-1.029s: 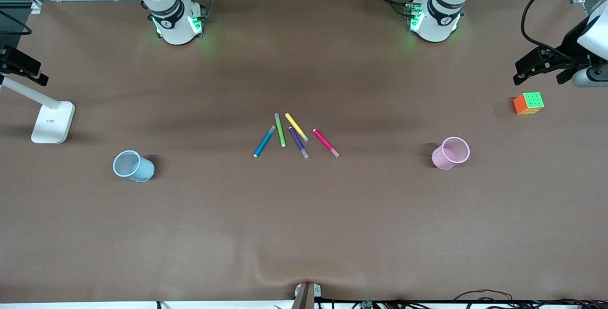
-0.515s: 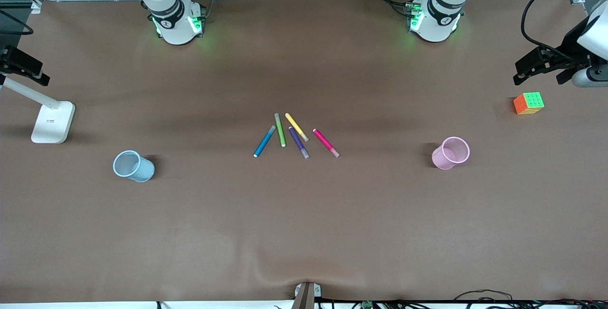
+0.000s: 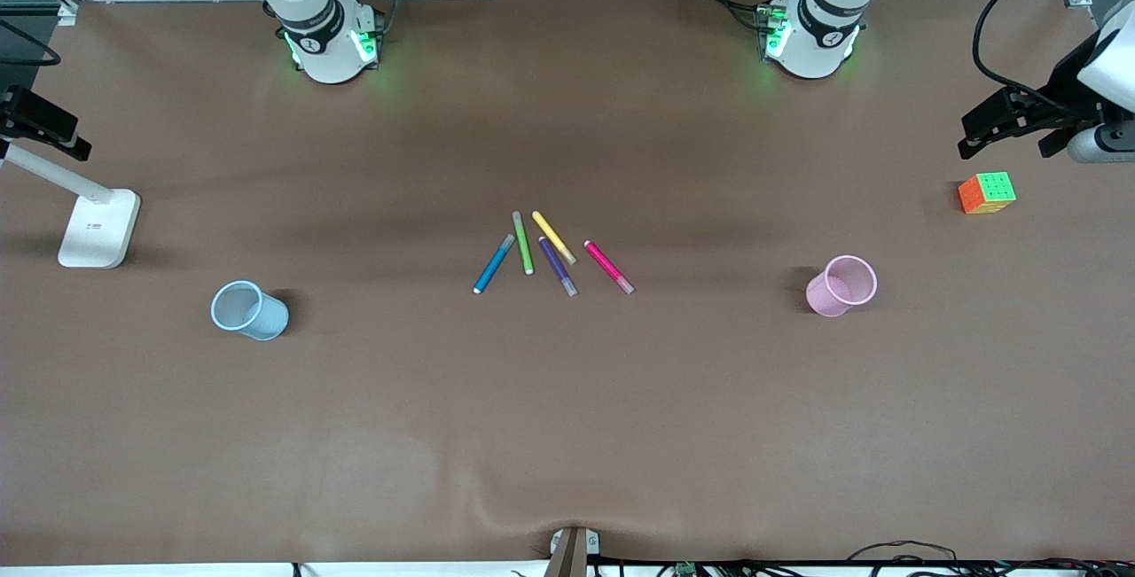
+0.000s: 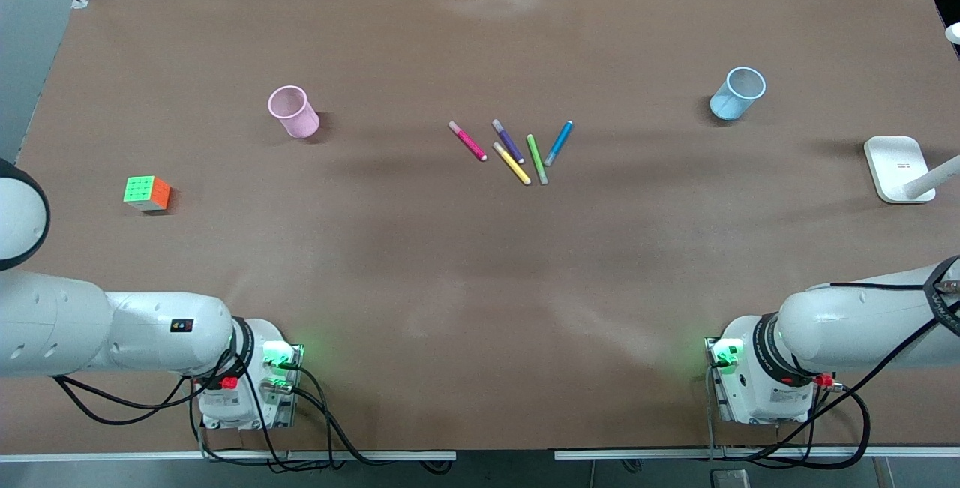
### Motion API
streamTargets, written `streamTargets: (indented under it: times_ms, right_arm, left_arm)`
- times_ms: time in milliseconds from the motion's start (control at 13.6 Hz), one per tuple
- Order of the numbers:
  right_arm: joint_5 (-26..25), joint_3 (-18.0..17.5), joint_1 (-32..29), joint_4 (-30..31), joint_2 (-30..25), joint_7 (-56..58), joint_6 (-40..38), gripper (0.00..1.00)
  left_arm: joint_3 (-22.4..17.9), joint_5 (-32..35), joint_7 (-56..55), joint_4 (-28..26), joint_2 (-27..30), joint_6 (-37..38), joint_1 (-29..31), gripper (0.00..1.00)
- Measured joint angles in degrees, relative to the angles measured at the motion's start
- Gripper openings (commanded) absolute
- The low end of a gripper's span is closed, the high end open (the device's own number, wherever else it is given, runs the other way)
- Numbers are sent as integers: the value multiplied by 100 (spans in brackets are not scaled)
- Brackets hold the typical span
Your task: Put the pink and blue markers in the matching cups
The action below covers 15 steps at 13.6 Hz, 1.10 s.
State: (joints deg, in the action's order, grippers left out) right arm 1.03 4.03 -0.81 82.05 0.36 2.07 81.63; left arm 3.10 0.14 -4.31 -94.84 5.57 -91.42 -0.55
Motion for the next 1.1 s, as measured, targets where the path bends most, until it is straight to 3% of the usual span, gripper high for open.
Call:
streamTargets:
  times_ms: [588,1103]
  right_arm:
    - [0,-4,0,0,3,2,9,100]
    - [0,-10,1,19,86,15,20,100]
  left_arm:
    - [32,0,0,-21,-12,7,-10,100]
    - [564,0,-586,-54,-642,-10,-64,100]
